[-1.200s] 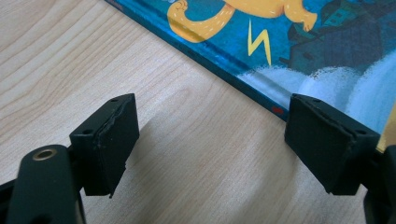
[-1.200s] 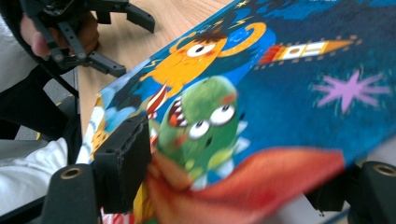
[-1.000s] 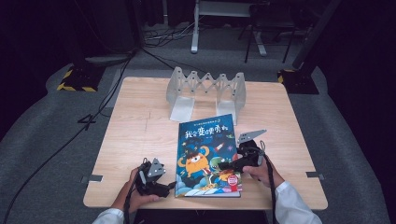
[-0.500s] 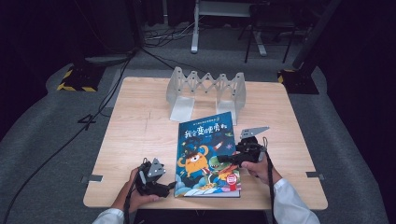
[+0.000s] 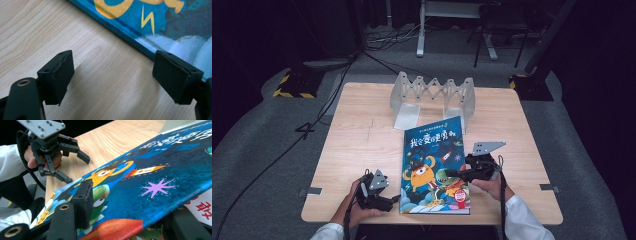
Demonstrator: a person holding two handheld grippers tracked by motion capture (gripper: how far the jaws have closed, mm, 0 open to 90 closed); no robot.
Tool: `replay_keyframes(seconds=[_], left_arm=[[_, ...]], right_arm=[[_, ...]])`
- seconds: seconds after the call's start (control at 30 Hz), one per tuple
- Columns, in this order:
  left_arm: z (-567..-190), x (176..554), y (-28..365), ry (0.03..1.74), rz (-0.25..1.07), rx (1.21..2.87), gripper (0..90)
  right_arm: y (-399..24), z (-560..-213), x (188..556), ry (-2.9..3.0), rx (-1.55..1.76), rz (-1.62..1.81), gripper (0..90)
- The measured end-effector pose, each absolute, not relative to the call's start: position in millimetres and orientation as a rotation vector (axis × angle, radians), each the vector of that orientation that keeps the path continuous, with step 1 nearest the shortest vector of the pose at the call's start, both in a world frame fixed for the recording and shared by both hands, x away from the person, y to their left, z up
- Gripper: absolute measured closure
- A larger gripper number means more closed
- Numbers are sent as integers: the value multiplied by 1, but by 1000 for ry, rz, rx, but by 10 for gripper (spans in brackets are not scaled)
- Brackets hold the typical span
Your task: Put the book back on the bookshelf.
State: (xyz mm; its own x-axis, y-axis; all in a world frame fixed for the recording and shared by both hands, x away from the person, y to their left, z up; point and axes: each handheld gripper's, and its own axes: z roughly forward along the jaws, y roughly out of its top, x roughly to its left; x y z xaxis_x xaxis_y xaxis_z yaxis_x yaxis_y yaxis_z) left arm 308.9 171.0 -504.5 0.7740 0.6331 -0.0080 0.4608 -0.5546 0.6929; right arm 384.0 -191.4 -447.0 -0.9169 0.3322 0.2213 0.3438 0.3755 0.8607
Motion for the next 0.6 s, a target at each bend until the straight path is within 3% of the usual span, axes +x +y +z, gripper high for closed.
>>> replay_keyframes(seconds=[0.4,0.6], left_arm=[[-501,312,169,818,291,2296,178],[-498,320,159,771,182,2277,191]], right_arm=[[-197,-430,358,-2746,-534,-1780,499],[-199,-425,353,-2807,-508,-1847,501]])
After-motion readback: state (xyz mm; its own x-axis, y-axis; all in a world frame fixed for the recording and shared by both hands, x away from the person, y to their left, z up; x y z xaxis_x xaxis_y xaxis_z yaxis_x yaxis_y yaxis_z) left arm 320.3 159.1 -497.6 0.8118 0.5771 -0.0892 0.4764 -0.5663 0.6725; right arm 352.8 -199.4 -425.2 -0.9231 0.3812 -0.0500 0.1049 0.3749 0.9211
